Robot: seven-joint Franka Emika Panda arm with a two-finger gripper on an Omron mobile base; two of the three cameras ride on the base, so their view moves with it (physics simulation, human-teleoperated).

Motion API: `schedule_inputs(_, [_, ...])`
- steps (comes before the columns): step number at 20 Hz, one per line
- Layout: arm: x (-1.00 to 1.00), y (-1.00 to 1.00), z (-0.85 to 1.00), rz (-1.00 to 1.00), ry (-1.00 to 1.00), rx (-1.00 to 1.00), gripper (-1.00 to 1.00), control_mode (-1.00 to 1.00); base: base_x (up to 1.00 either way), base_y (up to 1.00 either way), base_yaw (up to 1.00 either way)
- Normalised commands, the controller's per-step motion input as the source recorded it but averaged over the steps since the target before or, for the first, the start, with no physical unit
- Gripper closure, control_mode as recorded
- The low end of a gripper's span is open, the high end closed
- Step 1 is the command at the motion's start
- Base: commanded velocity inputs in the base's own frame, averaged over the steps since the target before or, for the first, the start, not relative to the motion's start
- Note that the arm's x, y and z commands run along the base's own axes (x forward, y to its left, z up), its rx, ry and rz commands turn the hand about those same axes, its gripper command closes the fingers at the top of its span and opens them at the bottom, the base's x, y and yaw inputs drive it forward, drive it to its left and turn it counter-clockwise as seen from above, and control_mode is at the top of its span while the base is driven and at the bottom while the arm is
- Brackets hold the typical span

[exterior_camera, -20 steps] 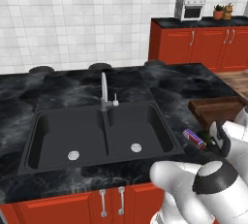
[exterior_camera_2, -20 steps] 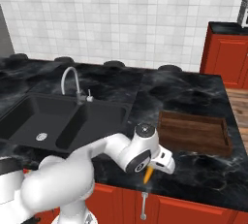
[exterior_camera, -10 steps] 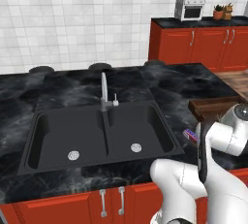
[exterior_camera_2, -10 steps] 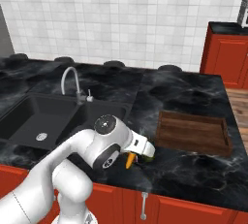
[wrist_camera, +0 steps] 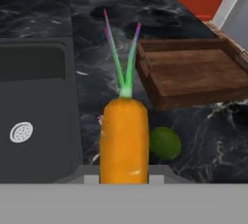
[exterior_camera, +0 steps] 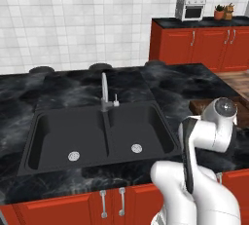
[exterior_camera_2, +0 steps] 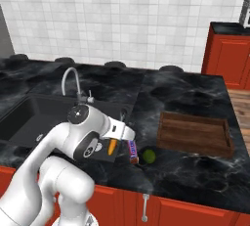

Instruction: Pick up all produce items and place them in the sink. Turn on the sink faucet to wash them. Then turn the sink off and put them in the tray.

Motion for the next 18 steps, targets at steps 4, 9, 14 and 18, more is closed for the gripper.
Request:
schedule_inputs(4, [0.44, 0.61, 0.26, 0.08, 0.05, 0.00, 1.00, -1.00, 0.00, 0.00, 0.00])
schedule_inputs(9, [0.35, 0.68, 0.05, 0.04, 0.10, 0.00, 1.00, -1.00, 0.00, 0.00, 0.00])
schedule_inputs(14, [0.13, 0.22, -0.13, 0.03, 0.14, 0.00, 1.00, -1.00, 0.00, 0.00, 0.00])
schedule_inputs(18, [0.42, 0.04, -0.19, 0.00, 0.08, 0.06, 1.00, -1.00, 0.00, 0.00, 0.00])
